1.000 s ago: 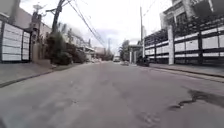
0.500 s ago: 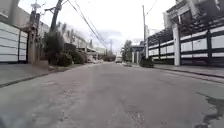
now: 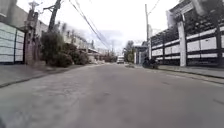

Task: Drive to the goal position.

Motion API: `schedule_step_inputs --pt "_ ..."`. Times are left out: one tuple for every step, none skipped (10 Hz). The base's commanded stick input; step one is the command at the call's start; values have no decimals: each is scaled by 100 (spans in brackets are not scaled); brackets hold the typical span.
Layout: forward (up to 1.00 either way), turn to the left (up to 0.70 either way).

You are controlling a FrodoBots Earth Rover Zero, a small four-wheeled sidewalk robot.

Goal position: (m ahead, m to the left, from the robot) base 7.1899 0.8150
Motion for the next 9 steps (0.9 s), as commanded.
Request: schedule_step_inputs --pt "100 3" --pt "100 3" --pt "100 3" --pt "100 3" --pt "100 3" --pt "100 3" --pt "100 3" --pt "100 3" --pt "100 3"
